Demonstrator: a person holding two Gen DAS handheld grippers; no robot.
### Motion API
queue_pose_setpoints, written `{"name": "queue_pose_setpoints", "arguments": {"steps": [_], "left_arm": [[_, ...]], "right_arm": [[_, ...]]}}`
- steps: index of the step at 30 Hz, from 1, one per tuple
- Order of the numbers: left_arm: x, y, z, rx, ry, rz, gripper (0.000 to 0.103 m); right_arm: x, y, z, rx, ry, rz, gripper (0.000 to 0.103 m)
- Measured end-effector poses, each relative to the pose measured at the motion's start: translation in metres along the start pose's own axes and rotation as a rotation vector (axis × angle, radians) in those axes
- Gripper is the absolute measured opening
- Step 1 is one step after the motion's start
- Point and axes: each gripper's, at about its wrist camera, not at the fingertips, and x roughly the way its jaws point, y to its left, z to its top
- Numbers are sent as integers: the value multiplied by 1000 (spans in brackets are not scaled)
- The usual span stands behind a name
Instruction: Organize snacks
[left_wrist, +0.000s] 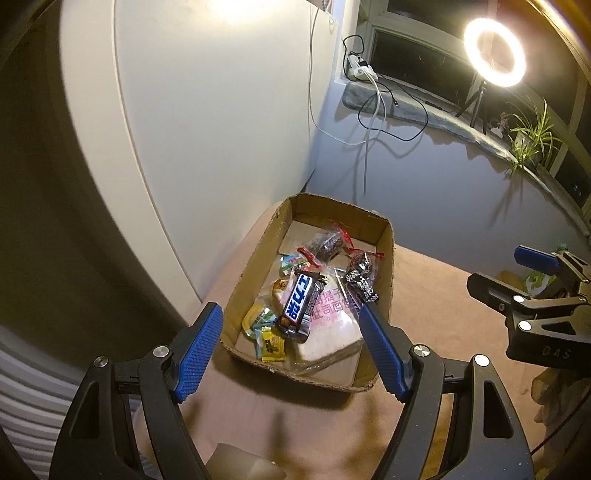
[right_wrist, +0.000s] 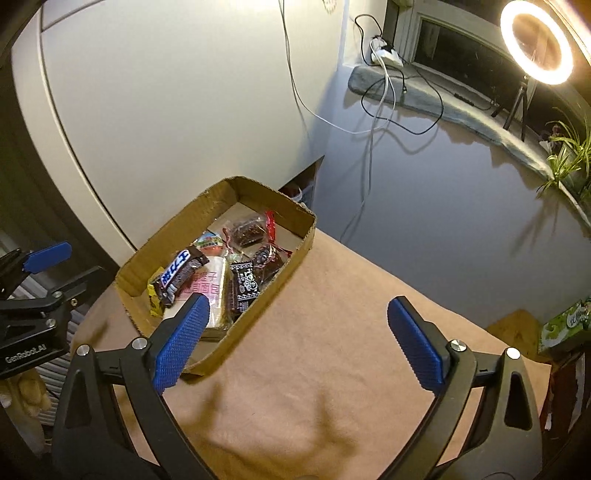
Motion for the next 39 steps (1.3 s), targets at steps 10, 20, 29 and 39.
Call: {"name": "queue_pose_setpoints", "arguments": {"steps": [10, 20, 29, 39], "left_arm": [[-11, -5, -1, 5, -23, 13, 76], [-12, -8, -2, 9, -26, 15, 76], [-13, -7, -2, 9, -26, 15, 76], [-14, -9, -2, 10, -29, 17, 77]], "right_arm": [[-11, 6, 0, -18, -21, -1, 99], [-13, 3, -1, -9, -16, 4, 99], [-11, 5, -1, -7, -12, 3, 99], [-10, 5, -2, -8, -13, 10, 99]]}}
